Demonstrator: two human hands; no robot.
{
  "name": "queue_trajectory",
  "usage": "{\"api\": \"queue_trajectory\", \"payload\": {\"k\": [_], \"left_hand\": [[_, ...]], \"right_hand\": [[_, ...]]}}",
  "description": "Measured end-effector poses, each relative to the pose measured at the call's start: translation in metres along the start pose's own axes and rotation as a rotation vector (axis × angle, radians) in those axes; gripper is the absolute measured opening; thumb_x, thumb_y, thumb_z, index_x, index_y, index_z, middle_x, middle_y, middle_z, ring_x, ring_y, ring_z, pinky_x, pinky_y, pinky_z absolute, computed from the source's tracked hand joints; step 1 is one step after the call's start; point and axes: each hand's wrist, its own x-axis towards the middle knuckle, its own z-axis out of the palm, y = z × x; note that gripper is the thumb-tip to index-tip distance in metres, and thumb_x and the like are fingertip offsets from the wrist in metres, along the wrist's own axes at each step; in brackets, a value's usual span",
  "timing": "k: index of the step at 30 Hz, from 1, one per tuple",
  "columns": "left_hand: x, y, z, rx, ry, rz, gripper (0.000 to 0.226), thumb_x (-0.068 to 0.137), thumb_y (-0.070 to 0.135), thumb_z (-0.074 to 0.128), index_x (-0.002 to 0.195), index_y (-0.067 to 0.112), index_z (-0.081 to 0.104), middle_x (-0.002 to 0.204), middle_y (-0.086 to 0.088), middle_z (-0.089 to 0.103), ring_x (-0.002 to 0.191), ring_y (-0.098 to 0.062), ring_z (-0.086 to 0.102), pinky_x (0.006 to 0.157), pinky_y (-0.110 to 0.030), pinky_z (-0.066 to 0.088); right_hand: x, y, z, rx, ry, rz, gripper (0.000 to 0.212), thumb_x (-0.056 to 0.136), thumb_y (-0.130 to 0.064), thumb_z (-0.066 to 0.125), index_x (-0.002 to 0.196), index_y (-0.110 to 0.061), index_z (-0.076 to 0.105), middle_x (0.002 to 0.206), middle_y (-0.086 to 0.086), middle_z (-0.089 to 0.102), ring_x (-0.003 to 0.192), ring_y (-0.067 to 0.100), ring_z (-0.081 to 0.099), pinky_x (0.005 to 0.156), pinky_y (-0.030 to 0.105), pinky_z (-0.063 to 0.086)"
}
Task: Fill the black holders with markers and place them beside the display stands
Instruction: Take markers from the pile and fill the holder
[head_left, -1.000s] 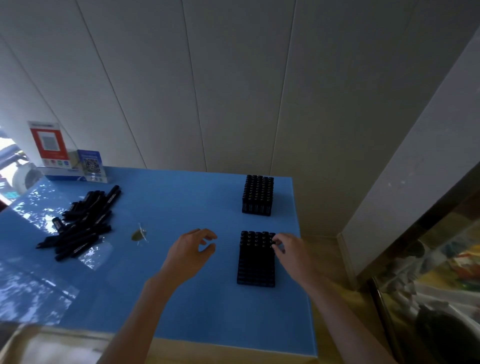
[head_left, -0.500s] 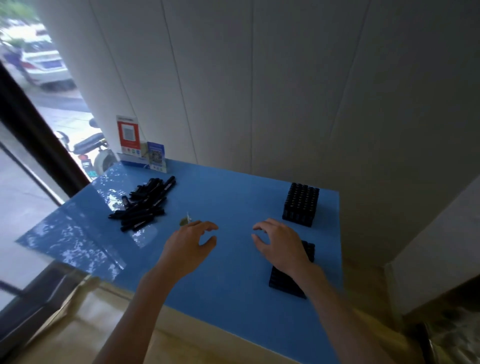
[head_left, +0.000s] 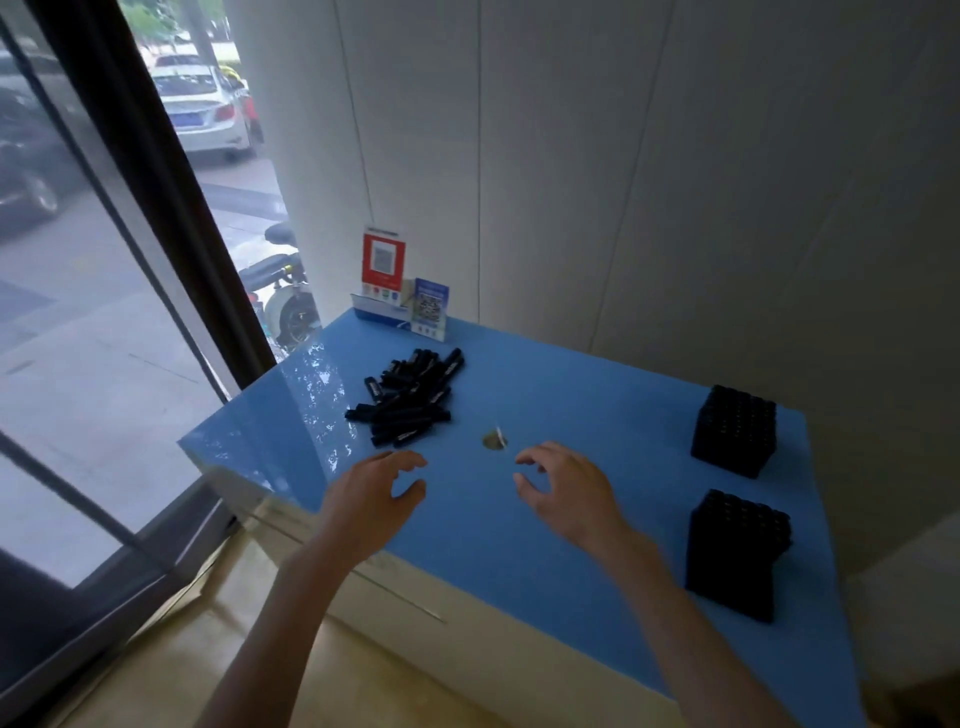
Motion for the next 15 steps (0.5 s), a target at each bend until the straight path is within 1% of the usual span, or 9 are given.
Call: {"api": "queue_trajectory", "payload": {"k": [2,5,8,12,15], "left_hand": [[0.001,-0.030,-0.016,0.010,-0.006,0.007,0.027,0.091,0.041,0.062,0.117,0.042,0.064,0.113,0.020,0.063,0.103,-0.008,0.063,0.085,-0.032,0.052],[0.004,-0.071,-0.038,-0.003,-0.022,0.012,0.027,0.092,0.041,0.060,0.119,0.041,0.063,0.115,0.019,0.063,0.103,-0.009,0.062,0.087,-0.036,0.053],[0.011,-0.109,-0.055,0.002,-0.045,0.016,0.027,0.093,0.040,0.060,0.121,0.039,0.062,0.115,0.017,0.063,0.102,-0.010,0.062,0.089,-0.037,0.053],[0.033,-0.156,-0.068,-0.013,-0.085,-0.002,0.028,0.094,0.038,0.062,0.121,0.036,0.063,0.114,0.011,0.066,0.101,-0.011,0.062,0.089,-0.037,0.053],[0.057,-0.180,-0.073,-0.009,-0.089,-0.010,0.027,0.094,0.039,0.062,0.121,0.038,0.062,0.112,0.013,0.064,0.101,-0.009,0.061,0.089,-0.037,0.054]], "right_hand": [[0.006,-0.023,0.018,-0.007,-0.003,0.014,0.026,0.092,-0.040,0.059,0.113,-0.027,0.065,0.111,-0.011,0.061,0.102,0.012,0.060,0.082,0.028,0.048],[0.017,-0.052,0.043,-0.018,-0.013,0.041,0.027,0.092,-0.041,0.058,0.115,-0.027,0.064,0.113,-0.010,0.061,0.103,0.011,0.060,0.082,0.027,0.047],[0.029,-0.075,0.063,-0.038,-0.015,0.067,0.027,0.093,-0.040,0.058,0.115,-0.027,0.064,0.114,-0.012,0.062,0.102,0.010,0.060,0.081,0.025,0.046],[0.047,-0.092,0.082,-0.053,-0.035,0.107,0.025,0.094,-0.038,0.059,0.115,-0.026,0.064,0.113,-0.013,0.063,0.102,0.009,0.059,0.081,0.025,0.047],[0.065,-0.095,0.096,-0.046,-0.043,0.147,0.024,0.093,-0.037,0.059,0.114,-0.026,0.064,0.112,-0.013,0.063,0.099,0.008,0.060,0.082,0.026,0.049]]}}
